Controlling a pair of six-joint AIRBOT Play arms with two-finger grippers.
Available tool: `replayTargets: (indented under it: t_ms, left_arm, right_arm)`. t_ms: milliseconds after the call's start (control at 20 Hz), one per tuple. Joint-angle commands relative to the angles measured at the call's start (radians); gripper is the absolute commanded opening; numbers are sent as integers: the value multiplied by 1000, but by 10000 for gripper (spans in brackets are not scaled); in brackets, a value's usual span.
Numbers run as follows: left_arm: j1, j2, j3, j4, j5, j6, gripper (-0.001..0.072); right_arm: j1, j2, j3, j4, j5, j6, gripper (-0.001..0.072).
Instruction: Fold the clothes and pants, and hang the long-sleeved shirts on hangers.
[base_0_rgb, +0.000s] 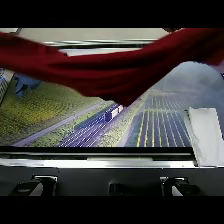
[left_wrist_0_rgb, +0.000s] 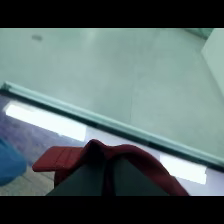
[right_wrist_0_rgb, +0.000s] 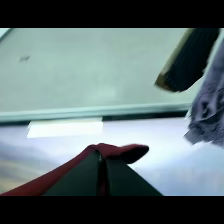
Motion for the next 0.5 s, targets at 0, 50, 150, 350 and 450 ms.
replayTargets:
  t_ms: [0, 50, 150, 350, 450]
  left_arm:
    - [2, 78, 6, 47, -42, -27, 12]
    - [2, 63, 5, 47, -60, -27, 12]
    - [2, 3, 5, 46, -111, -26, 12]
    - [2, -211, -14, 45, -178, -14, 13]
    - [2, -348, -56, 42, -167, -15, 15]
  right_arm:
    - [0, 48, 12, -117, -50, 73, 30]
    - [-1, 27, 12, -125, -60, 89, 30]
    - [-1, -53, 12, -137, -53, 170, 30]
    - [0, -329, 12, -41, -6, 276, 30]
    - [0, -494, 12, 86, -13, 275, 31]
